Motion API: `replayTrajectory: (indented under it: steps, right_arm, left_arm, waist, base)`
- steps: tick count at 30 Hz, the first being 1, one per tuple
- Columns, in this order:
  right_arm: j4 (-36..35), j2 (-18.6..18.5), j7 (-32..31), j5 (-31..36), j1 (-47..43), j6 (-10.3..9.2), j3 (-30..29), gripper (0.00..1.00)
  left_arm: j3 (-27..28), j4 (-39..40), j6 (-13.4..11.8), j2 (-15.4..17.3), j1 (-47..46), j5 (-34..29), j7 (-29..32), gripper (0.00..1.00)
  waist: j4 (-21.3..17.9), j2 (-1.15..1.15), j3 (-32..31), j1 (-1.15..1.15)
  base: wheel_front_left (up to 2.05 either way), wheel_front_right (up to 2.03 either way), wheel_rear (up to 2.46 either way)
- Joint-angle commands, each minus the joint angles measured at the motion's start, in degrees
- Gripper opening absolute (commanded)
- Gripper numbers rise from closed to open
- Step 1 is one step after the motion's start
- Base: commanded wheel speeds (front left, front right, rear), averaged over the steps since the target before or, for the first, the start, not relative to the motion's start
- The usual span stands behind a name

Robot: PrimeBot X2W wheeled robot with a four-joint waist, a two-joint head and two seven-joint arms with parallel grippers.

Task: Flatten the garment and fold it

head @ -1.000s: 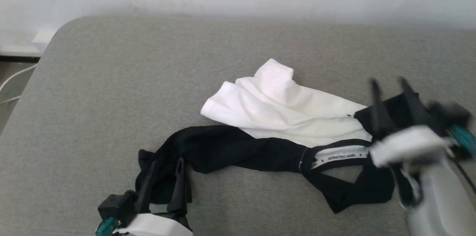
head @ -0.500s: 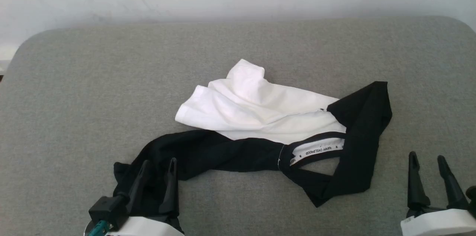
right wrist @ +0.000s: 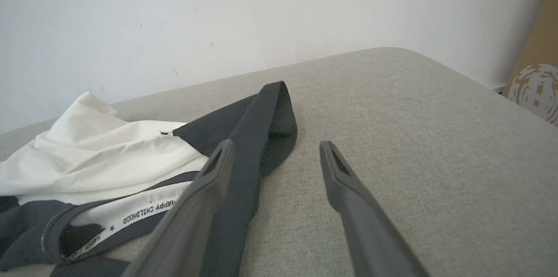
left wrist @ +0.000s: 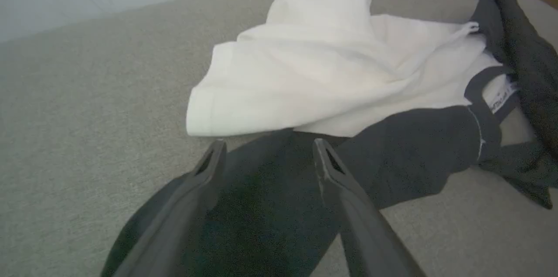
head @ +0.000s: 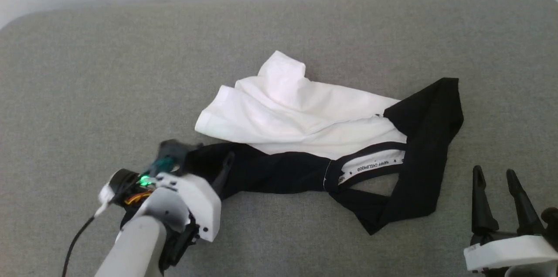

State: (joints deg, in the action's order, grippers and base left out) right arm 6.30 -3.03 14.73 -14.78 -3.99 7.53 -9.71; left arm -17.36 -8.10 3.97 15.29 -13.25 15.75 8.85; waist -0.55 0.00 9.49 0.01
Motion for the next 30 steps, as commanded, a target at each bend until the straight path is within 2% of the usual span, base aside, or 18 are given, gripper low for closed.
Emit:
replayTrajectory:
  steps: [1,4,7,13,14,15,19,23,27,28,30]
  right_arm:
    - [-0.1,0.1,0.3,-0.4,1.0,-0.04,0.3,1.0]
    - [-0.2,0.1,0.3,-0.4,1.5,-0.04,0.5,1.0]
    - [-0.1,0.1,0.3,-0.4,1.9,-0.04,0.8,1.0]
    - [0.1,0.1,0.3,-0.3,2.5,-0.04,1.5,1.0]
    - [0.1,0.1,0.3,-0.4,2.6,-0.04,1.6,1.0]
    - [0.2,0.1,0.3,-0.4,2.7,-0.04,1.6,1.0]
    - [0.2,0.1,0.3,-0.3,2.7,-0.04,1.1,1.0]
    - [0.2,0.1,0.3,-0.2,2.7,-0.04,1.2,1.0]
    - [-0.2,0.1,0.3,-0.4,2.7,-0.04,0.9,1.0]
    - [-0.2,0.1,0.3,-0.4,2.7,-0.04,0.9,1.0]
    - [-0.1,0.1,0.3,-0.5,2.6,-0.04,0.8,1.0]
  left_arm:
    - [-1.6,-2.3,1.1,0.6,-2.3,0.7,5.4,1.0]
    - [-3.8,-4.8,1.9,1.8,-5.0,1.0,13.2,1.0]
    - [-5.6,-6.6,2.4,2.4,-6.7,1.0,17.9,1.0]
    - [-9.4,-12.0,3.1,2.3,-7.7,1.7,19.5,1.0]
    - [-9.8,-12.9,3.1,2.2,-7.6,2.0,19.2,0.12]
    - [-10.3,-13.5,3.2,2.1,-7.5,2.6,19.0,0.0]
    - [-10.5,-13.0,3.4,2.9,-7.7,4.7,15.6,0.0]
    - [-7.3,-9.4,3.2,5.2,-7.1,7.0,11.6,0.0]
    - [-1.8,-3.4,0.8,8.9,-4.6,9.1,8.6,0.0]
    - [-1.8,-3.4,0.8,8.9,-4.6,9.1,8.6,0.0]
    - [2.0,0.5,-1.5,12.1,-2.3,9.2,6.5,0.0]
  waist:
    - [0.1,0.0,1.5,-0.01]
    - [0.0,0.0,2.5,-0.01]
    - [0.0,0.0,3.1,-0.01]
    - [-0.5,0.0,3.7,-0.01]
    - [-0.6,0.0,3.7,-0.01]
    - [-0.6,0.0,3.7,-0.01]
    - [-0.1,0.0,3.3,-0.01]
    - [0.3,0.0,3.0,-0.01]
    - [0.7,0.0,3.3,-0.01]
    - [0.7,0.0,3.3,-0.01]
    - [1.1,0.0,3.9,-0.01]
  base:
    - [0.0,0.0,0.0]
    - [0.0,0.0,0.0]
    - [0.0,0.0,0.0]
    - [0.0,0.0,0.0]
    - [0.0,0.0,0.0]
    - [0.0,0.0,0.0]
    - [0.0,0.0,0.0]
    - [0.0,0.0,0.0]
    - [0.0,0.0,0.0]
    - [0.0,0.0,0.0]
    - [0.0,0.0,0.0]
